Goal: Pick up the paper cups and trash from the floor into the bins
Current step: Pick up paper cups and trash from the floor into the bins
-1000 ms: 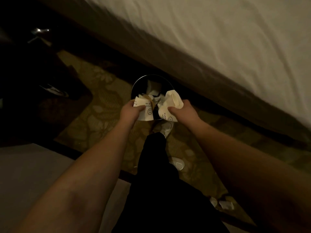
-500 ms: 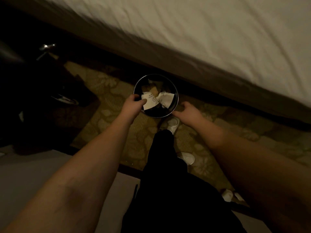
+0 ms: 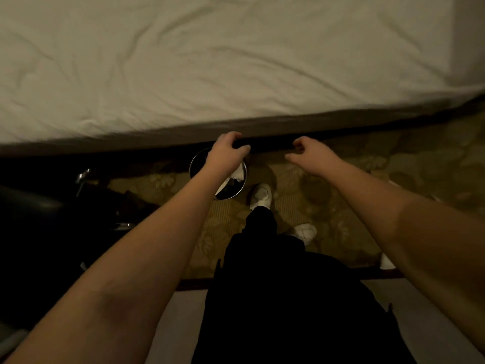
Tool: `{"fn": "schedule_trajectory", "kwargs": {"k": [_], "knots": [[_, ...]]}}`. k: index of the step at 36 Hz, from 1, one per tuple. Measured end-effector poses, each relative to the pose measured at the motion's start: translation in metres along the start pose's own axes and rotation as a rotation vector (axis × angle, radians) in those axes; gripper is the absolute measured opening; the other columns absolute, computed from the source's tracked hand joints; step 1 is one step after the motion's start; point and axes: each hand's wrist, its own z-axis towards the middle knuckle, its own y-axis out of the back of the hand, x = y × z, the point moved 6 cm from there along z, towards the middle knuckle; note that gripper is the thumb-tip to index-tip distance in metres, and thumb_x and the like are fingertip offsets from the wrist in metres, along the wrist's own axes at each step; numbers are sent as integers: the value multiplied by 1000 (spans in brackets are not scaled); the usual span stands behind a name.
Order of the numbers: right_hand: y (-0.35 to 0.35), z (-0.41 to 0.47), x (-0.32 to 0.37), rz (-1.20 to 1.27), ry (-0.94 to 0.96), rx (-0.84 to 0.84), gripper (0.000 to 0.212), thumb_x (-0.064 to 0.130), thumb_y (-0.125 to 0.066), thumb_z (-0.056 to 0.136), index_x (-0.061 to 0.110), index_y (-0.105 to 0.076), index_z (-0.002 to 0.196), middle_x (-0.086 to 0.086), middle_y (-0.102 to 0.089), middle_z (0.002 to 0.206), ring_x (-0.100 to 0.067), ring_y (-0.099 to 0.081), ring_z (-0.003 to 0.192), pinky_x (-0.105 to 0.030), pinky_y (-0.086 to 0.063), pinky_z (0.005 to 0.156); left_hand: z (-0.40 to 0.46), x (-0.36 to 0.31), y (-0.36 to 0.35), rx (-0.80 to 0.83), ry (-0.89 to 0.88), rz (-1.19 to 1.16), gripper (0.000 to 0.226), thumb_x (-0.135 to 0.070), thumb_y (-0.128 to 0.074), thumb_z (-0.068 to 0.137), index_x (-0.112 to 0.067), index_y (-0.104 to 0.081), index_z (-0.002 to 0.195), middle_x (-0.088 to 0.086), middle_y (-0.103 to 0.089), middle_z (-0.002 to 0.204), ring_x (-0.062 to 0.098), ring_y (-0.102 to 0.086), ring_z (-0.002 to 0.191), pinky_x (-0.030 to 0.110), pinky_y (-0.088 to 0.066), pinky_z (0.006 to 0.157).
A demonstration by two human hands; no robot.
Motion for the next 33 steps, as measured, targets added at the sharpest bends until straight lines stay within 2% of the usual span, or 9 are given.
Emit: {"fn": "schedule_trajectory", "kwargs": {"k": [4, 7, 13, 15, 18, 22, 27, 30, 33], "knots": [[47, -22, -41, 96, -38, -105, 61, 42, -62, 94, 17, -42, 147, -5, -49, 147, -24, -50, 130, -35, -43, 100, 2, -71, -24, 49, -118, 90, 50, -41, -58, 95, -24, -48, 141, -1, -48, 143, 24, -54, 121, 48, -49, 101], [73, -37, -82, 166, -80, -196, 62, 41, -64, 93, 16, -44, 145, -7, -50, 145, -25, -52, 129, -33, -42, 100, 3, -116, -54, 108, -194, 180, 51, -43, -59, 95, -27, -47, 142, -1, -48, 145, 22, -50, 127, 43, -45, 105], [90, -69, -156, 333, -179, -322, 63, 41, -66, 90, 15, -46, 144, -8, -50, 144, -25, -51, 128, -34, -42, 104, -1, -177, -117, 218, -316, 357, 51, -42, -59, 95, -25, -48, 142, 0, -48, 145, 22, -49, 130, 44, -41, 109], [90, -99, -214, 400, -294, -368, 64, 41, -64, 92, 15, -43, 146, -8, -48, 146, -26, -49, 130, -35, -41, 104, -16, -209, -171, 320, -382, 489, 50, -42, -59, 95, -25, -48, 141, 0, -47, 144, 22, -49, 129, 45, -42, 109], [73, -106, -225, 404, -285, -362, 65, 40, -61, 94, 16, -38, 150, -8, -41, 151, -26, -42, 136, -34, -36, 108, -12, -212, -183, 347, -391, 562, 52, -43, -59, 94, -24, -48, 142, 4, -45, 144, 24, -48, 129, 46, -41, 109], [37, -138, -284, 487, -411, -363, 65, 37, -62, 94, 17, -37, 151, -11, -33, 156, -29, -37, 139, -39, -34, 112, -28, -220, -246, 477, -459, 822, 57, -44, -57, 95, -23, -43, 146, 8, -40, 148, 30, -41, 135, 49, -37, 111], [-8, -168, -337, 514, -528, -371, 64, 38, -58, 96, 16, -36, 152, -11, -34, 155, -29, -35, 139, -35, -33, 109, -40, -224, -301, 560, -521, 1058, 57, -41, -53, 95, -24, -40, 148, 7, -34, 154, 31, -33, 140, 51, -33, 112], [-38, -183, -366, 571, -598, -360, 64, 38, -56, 98, 15, -35, 153, -11, -28, 159, -29, -32, 142, -36, -31, 112, -48, -224, -330, 603, -542, 1129, 57, -41, -54, 95, -24, -40, 147, 7, -34, 154, 31, -33, 139, 52, -35, 111], [-63, -194, -392, 630, -647, -338, 62, 41, -56, 97, 12, -39, 150, -14, -35, 155, -33, -35, 139, -39, -34, 110, -56, -224, -360, 622, -555, 1182, 56, -41, -53, 95, -23, -41, 147, 7, -35, 154, 31, -33, 140, 52, -35, 111]]}}
